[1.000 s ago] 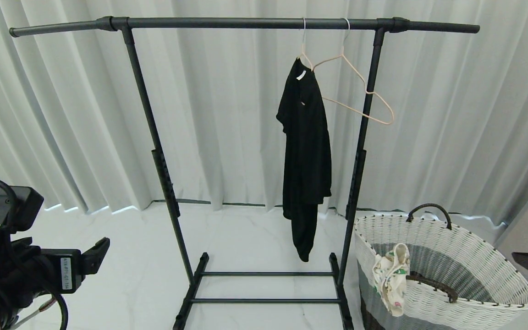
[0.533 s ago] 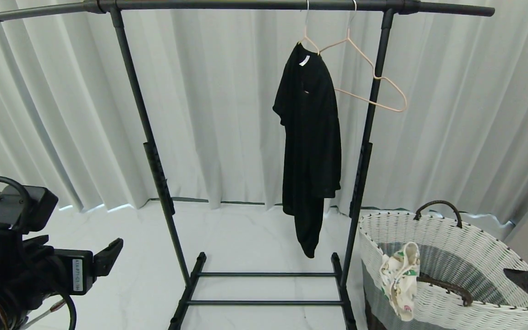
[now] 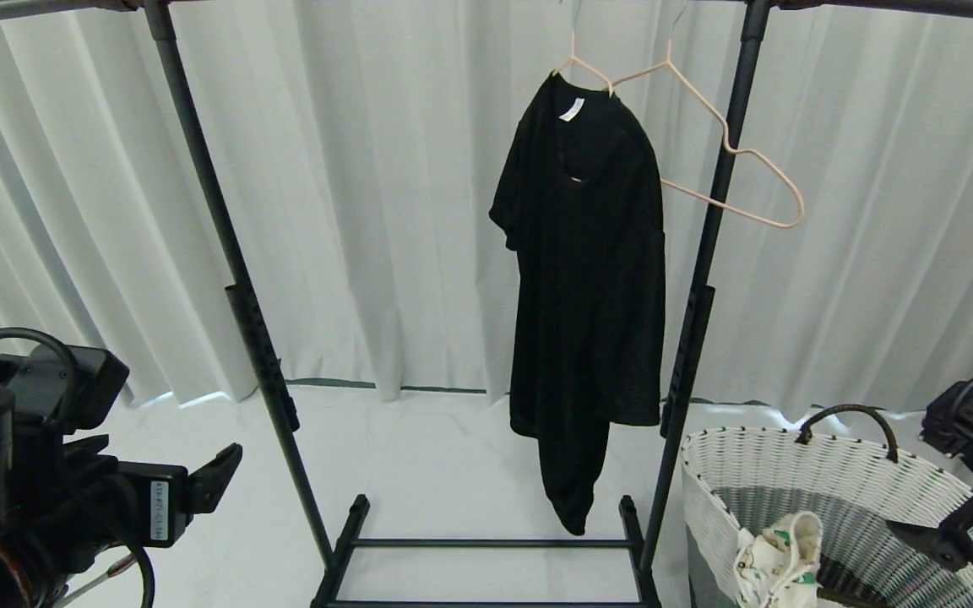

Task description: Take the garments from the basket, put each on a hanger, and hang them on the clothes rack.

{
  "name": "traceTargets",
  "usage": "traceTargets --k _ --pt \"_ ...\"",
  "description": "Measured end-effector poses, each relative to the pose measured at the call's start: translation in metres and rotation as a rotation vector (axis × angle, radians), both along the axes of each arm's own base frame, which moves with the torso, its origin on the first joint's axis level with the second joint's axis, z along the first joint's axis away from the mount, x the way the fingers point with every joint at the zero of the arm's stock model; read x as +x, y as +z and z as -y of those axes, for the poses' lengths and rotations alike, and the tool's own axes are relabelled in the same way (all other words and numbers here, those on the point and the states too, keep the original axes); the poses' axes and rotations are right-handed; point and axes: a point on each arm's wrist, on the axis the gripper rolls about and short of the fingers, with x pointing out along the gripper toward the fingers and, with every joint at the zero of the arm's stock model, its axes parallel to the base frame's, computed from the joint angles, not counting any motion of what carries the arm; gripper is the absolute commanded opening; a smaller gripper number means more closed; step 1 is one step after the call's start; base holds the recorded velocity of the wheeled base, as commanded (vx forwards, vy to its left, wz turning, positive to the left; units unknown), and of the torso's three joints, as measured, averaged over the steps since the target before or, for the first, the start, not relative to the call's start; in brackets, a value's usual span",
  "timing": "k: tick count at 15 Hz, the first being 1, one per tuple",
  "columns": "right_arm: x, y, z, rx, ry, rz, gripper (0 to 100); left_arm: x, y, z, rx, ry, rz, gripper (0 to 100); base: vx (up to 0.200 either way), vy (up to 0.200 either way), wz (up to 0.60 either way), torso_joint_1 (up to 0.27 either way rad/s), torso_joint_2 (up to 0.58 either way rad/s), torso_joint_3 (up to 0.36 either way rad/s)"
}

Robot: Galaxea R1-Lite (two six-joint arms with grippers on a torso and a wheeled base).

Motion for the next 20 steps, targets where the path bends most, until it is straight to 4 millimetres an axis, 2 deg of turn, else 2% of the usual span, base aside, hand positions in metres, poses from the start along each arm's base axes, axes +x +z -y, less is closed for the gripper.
traceTargets --k 3,7,12,15,20 --pt "0.020 -0.020 -0.001 -0.038 0.087 -0.084 100 0.001 -0.001 0.000 0.002 0.002 -0.005 100 0.000 0.000 0.00 0.000 0.00 0.000" --pt "0.037 -0.042 -0.003 -0.065 0.130 -0.181 100 0.001 -0.001 -0.001 0.002 0.009 -0.005 100 0.000 0.000 0.00 0.000 0.00 0.000" --pt "0.070 -0.067 -0.008 -0.080 0.138 -0.164 100 0.001 -0.003 -0.001 0.004 0.010 -0.014 100 0.000 0.000 0.00 0.000 0.00 0.000" --pt "0.082 -0.083 -0.009 -0.103 0.132 -0.200 100 0.001 -0.005 -0.001 -0.018 0.022 -0.020 100 0.000 0.000 0.00 0.000 0.00 0.000" --pt "0.105 -0.104 -0.010 -0.150 0.095 -0.160 100 -0.001 -0.010 -0.002 -0.017 0.025 -0.035 100 0.000 0.000 0.00 0.000 0.00 0.000"
